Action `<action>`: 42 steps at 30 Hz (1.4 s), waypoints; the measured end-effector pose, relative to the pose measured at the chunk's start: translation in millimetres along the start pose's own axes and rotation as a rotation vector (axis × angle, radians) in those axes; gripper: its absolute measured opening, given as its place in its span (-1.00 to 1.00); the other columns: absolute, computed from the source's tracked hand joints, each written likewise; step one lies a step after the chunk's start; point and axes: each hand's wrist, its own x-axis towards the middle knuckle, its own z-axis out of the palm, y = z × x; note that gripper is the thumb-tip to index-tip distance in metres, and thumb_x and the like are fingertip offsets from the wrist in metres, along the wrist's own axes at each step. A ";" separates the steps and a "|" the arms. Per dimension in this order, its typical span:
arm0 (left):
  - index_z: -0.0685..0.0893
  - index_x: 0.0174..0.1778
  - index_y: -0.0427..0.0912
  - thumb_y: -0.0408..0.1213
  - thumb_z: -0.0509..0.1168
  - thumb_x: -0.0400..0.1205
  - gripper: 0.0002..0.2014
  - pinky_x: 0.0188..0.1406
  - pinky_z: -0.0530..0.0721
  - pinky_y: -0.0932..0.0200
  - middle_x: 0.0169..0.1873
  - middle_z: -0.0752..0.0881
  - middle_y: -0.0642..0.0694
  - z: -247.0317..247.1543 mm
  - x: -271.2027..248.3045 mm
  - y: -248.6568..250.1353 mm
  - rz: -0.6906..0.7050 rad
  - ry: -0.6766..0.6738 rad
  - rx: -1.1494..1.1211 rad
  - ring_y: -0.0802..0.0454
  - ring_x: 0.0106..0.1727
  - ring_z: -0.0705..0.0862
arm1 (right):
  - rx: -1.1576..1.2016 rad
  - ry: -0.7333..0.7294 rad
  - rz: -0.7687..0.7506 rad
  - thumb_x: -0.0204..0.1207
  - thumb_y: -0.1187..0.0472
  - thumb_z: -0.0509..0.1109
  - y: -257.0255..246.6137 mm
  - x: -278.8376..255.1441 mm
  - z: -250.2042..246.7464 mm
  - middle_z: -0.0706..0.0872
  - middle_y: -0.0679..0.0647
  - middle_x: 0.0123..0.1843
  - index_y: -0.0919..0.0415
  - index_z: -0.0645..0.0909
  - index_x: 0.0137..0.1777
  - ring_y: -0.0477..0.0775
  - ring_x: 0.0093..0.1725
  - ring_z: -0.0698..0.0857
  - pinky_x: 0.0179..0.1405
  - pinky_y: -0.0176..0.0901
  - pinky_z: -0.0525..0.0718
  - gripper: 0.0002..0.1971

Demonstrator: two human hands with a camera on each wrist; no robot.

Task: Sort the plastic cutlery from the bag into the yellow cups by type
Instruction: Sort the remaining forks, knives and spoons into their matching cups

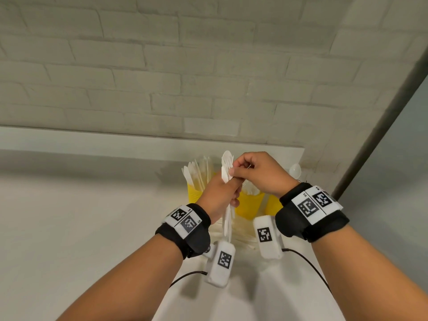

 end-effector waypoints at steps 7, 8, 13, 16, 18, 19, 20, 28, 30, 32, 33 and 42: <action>0.36 -0.34 -0.09 -0.18 0.31 0.69 -0.67 -0.60 0.24 0.26 -0.48 0.32 -0.03 -4.9 3.4 -7.6 -0.061 -0.009 -0.014 0.11 -0.54 0.23 | 0.445 0.233 0.087 0.66 0.30 0.26 -8.9 7.3 -26.2 0.64 0.06 -0.17 0.12 0.42 -0.14 -0.09 -0.38 0.70 -0.52 -0.37 0.63 -0.85; 0.35 -0.34 -0.09 -0.19 0.30 0.69 -0.67 -0.60 0.24 0.27 -0.48 0.33 -0.02 -5.7 3.9 -8.9 -0.069 0.002 -0.023 0.11 -0.54 0.23 | 0.491 0.295 0.087 0.67 0.31 0.23 -10.1 9.7 -30.9 0.65 0.06 -0.15 0.12 0.40 -0.13 -0.11 -0.43 0.72 -0.55 -0.35 0.61 -0.85; 0.35 -0.34 -0.10 -0.18 0.27 0.70 -0.67 -0.60 0.27 0.28 -0.49 0.36 0.00 -8.5 6.9 -9.8 -0.055 0.030 -0.054 0.12 -0.54 0.25 | 0.458 0.592 0.025 0.65 0.37 0.21 -5.4 17.9 -45.9 0.66 0.08 -0.13 0.09 0.34 -0.17 -0.10 -0.48 0.69 -0.54 -0.32 0.63 -0.78; 0.34 -0.33 -0.11 -0.17 0.25 0.72 -0.67 -0.59 0.26 0.28 -0.48 0.36 -0.01 -8.5 7.1 -7.2 -0.036 0.008 -0.066 0.13 -0.55 0.26 | 0.292 0.600 0.076 0.64 0.36 0.23 12.2 17.6 -38.0 0.66 0.21 -0.08 0.07 0.35 -0.20 -0.02 -0.39 0.67 -0.40 -0.26 0.69 -0.77; 0.33 -0.33 -0.10 -0.17 0.25 0.72 -0.67 -0.58 0.25 0.28 -0.47 0.35 -0.01 -7.5 6.4 -5.9 -0.036 -0.003 -0.082 0.14 -0.55 0.25 | 0.086 0.532 0.135 0.61 0.30 0.30 30.1 17.2 -27.0 0.70 0.22 -0.09 0.12 0.41 -0.18 0.08 -0.29 0.68 -0.28 -0.17 0.62 -0.84; 0.33 -0.34 -0.10 -0.16 0.25 0.72 -0.67 -0.58 0.25 0.28 -0.47 0.34 -0.02 -6.8 6.1 -5.8 -0.036 -0.009 -0.093 0.14 -0.54 0.24 | -0.012 0.491 0.165 0.58 0.27 0.34 38.3 16.1 -21.3 0.70 0.17 -0.13 0.14 0.46 -0.15 0.11 -0.22 0.67 -0.22 -0.18 0.55 -0.88; 0.33 -0.34 -0.10 -0.16 0.24 0.72 -0.66 -0.57 0.25 0.28 -0.46 0.34 -0.02 -6.4 5.9 -5.8 -0.036 -0.016 -0.104 0.14 -0.54 0.24 | -0.083 0.451 0.189 0.55 0.25 0.39 46.3 14.1 -15.1 0.68 0.10 -0.18 0.14 0.51 -0.13 0.11 -0.18 0.66 -0.18 -0.20 0.51 -0.90; 0.37 -0.34 -0.10 -0.14 0.24 0.72 -0.67 -0.59 0.26 0.31 -0.50 0.37 0.00 -9.6 5.7 -5.4 -0.048 -0.010 -0.149 0.15 -0.55 0.25 | -0.371 0.233 0.244 0.54 0.16 0.36 66.6 5.1 1.5 0.79 0.05 0.13 0.01 0.79 0.08 0.16 0.35 0.52 0.31 -0.05 0.52 -0.79; 0.38 -0.35 -0.09 -0.14 0.23 0.73 -0.67 -0.59 0.27 0.32 -0.49 0.37 0.00 -11.3 6.2 -4.6 -0.040 0.003 -0.148 0.15 -0.55 0.25 | -0.337 0.244 0.202 0.55 0.22 0.30 61.7 6.7 -3.2 0.74 0.08 0.22 0.06 0.74 0.20 0.20 0.35 0.55 0.36 0.03 0.53 -0.71; 0.41 -0.33 -0.09 -0.15 0.21 0.74 -0.69 -0.59 0.30 0.32 -0.49 0.38 -0.01 -12.7 7.3 -2.0 -0.021 0.019 -0.161 0.15 -0.55 0.26 | -0.249 0.286 0.121 0.55 0.26 0.31 49.6 5.7 -5.0 0.70 0.06 0.18 0.10 0.69 0.25 0.06 0.18 0.62 0.21 -0.13 0.58 -0.70; 0.43 -0.32 -0.09 -0.15 0.20 0.74 -0.70 -0.59 0.32 0.32 -0.48 0.38 -0.01 -13.1 8.2 0.7 -0.008 0.026 -0.173 0.15 -0.55 0.28 | -0.181 0.275 0.084 0.56 0.28 0.33 40.7 4.4 -4.0 0.71 0.01 0.10 0.10 0.69 0.20 -0.05 0.03 0.64 0.06 -0.27 0.57 -0.74; 0.43 -0.49 -0.17 0.01 0.11 0.75 -0.50 -0.42 0.52 0.18 -0.56 0.39 -0.11 -22.3 13.4 27.7 0.053 0.029 -0.156 0.00 -0.51 0.45 | 0.326 -0.304 0.221 0.50 0.04 0.32 -6.2 -4.9 17.0 0.72 0.14 -0.16 0.25 0.57 -0.10 0.20 -0.11 0.74 0.15 0.05 0.67 -0.76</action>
